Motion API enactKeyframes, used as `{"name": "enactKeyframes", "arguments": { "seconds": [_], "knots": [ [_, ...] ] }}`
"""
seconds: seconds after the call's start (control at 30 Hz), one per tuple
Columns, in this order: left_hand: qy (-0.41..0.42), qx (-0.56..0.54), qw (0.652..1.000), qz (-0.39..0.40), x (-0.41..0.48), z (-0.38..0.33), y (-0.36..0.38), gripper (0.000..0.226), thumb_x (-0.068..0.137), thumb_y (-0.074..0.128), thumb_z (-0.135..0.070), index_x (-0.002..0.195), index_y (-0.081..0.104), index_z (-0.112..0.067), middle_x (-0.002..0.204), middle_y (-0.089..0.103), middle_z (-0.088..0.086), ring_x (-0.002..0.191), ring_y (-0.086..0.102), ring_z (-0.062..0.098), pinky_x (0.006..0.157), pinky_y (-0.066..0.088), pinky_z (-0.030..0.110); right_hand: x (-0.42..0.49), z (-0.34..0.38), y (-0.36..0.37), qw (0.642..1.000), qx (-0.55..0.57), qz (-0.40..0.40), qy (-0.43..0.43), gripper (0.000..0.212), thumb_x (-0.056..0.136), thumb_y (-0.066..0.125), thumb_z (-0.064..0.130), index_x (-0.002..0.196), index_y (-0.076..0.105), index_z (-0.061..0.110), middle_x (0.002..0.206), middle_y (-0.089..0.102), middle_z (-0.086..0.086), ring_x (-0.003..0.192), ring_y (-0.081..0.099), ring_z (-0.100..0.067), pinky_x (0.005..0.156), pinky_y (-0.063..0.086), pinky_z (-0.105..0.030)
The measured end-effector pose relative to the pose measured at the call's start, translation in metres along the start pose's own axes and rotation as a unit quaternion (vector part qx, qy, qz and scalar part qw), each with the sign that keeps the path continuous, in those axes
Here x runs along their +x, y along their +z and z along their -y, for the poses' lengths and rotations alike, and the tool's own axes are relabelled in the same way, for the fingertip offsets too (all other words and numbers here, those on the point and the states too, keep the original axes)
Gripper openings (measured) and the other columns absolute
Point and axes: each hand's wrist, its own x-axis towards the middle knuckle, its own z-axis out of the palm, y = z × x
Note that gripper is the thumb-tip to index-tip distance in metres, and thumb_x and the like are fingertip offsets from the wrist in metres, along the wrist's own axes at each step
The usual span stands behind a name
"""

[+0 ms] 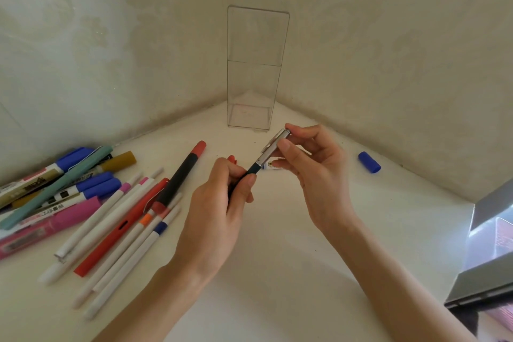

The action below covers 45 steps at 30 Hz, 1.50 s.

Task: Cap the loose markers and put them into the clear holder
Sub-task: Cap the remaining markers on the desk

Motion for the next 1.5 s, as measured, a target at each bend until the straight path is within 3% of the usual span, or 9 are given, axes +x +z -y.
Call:
{"name": "enactKeyframes", "arguments": {
  "seconds": [0.33,0.53,0.7,0.87,0.97,1.03,1.23,1.4,1.5],
  "knots": [
    [-0.021,-0.014,1.000,-0.008,0.000,-0.003,-0.006,0.019,0.085,0.049,-0.029,0.086,0.051,-0.010,0.064,0.056,-0.003,0.064,0.056,0.014,0.055,0.044,0.013,-0.004,0.000,0.009,1.000,0.012,-0.013,-0.002,0.016,0.085,0.060,-0.003,0.089,0.063,0.013,0.082,0.066,-0.010,0.074,0.068,-0.024,0.073,0.057,-0.032],
    [-0.171,-0.069,0.983,0.024,0.003,0.001,0.001,0.005,0.092,0.051,-0.023,0.094,0.050,-0.018,0.072,0.060,-0.001,0.055,0.054,0.002,0.053,0.040,0.012,-0.004,-0.006,0.012,0.991,0.038,0.055,0.112,0.031,0.086,0.060,0.001,0.114,0.052,0.012,0.086,0.067,-0.013,0.080,0.069,-0.023,0.080,0.057,-0.032],
    [-0.110,0.204,0.972,0.043,-0.007,0.006,-0.003,0.026,0.093,0.049,-0.021,0.118,0.052,-0.015,0.093,0.055,-0.003,0.070,0.054,0.004,0.055,0.042,0.006,-0.002,-0.005,-0.011,0.981,-0.182,0.010,0.074,0.038,0.093,0.055,0.019,0.127,0.041,0.025,0.099,0.067,-0.004,0.085,0.069,-0.014,0.079,0.056,-0.030],
    [-0.089,0.405,0.908,0.065,-0.009,0.001,-0.002,0.016,0.087,0.059,-0.021,0.099,0.063,-0.011,0.090,0.059,0.004,0.067,0.052,0.010,0.057,0.045,0.019,0.013,0.010,-0.076,0.955,-0.276,-0.105,-0.024,0.026,0.091,0.051,0.003,0.110,0.047,0.020,0.092,0.063,-0.009,0.083,0.064,-0.024,0.070,0.053,-0.029],
    [-0.056,0.486,0.868,0.080,-0.006,0.003,0.000,0.016,0.068,0.078,-0.016,0.073,0.065,-0.008,0.070,0.063,0.008,0.063,0.057,0.020,0.046,0.042,0.026,0.014,0.016,-0.112,0.926,-0.343,-0.157,-0.017,0.023,0.089,0.049,0.004,0.109,0.052,0.016,0.095,0.064,-0.008,0.088,0.063,-0.025,0.071,0.050,-0.025],
    [-0.043,0.508,0.856,0.081,0.000,0.005,0.004,0.018,0.068,0.076,-0.020,0.076,0.065,-0.008,0.079,0.065,0.011,0.072,0.060,0.025,0.053,0.047,0.031,0.014,0.016,-0.130,0.890,-0.423,-0.171,0.004,0.020,0.090,0.049,0.008,0.109,0.056,0.012,0.100,0.064,-0.005,0.088,0.059,-0.018,0.069,0.042,-0.023],
    [0.046,0.340,0.929,0.139,0.049,0.001,0.049,0.037,0.091,0.050,-0.032,0.126,0.048,-0.019,0.120,0.048,0.002,0.109,0.044,0.022,0.087,0.034,0.032,0.031,-0.005,-0.147,0.815,-0.557,-0.125,0.097,0.033,0.090,0.057,0.026,0.116,0.059,0.006,0.108,0.062,-0.008,0.096,0.057,-0.025,0.075,0.038,-0.026],
    [0.019,0.369,0.916,0.157,0.070,0.012,0.080,0.030,0.094,0.046,-0.034,0.119,0.054,-0.020,0.117,0.055,0.002,0.110,0.045,0.024,0.088,0.031,0.035,0.042,-0.024,-0.151,0.768,-0.629,-0.090,0.083,0.018,0.088,0.054,0.022,0.097,0.066,0.011,0.098,0.065,-0.011,0.091,0.056,-0.032,0.065,0.034,-0.027],
    [0.033,0.355,0.924,0.141,0.071,0.013,0.081,0.020,0.093,0.048,-0.029,0.109,0.057,-0.020,0.108,0.059,0.000,0.101,0.051,0.022,0.083,0.031,0.033,0.040,-0.021,-0.146,0.771,-0.625,-0.099,0.071,0.023,0.090,0.052,0.019,0.109,0.064,0.012,0.104,0.064,-0.010,0.096,0.056,-0.031,0.073,0.044,-0.033]
  ]
}}
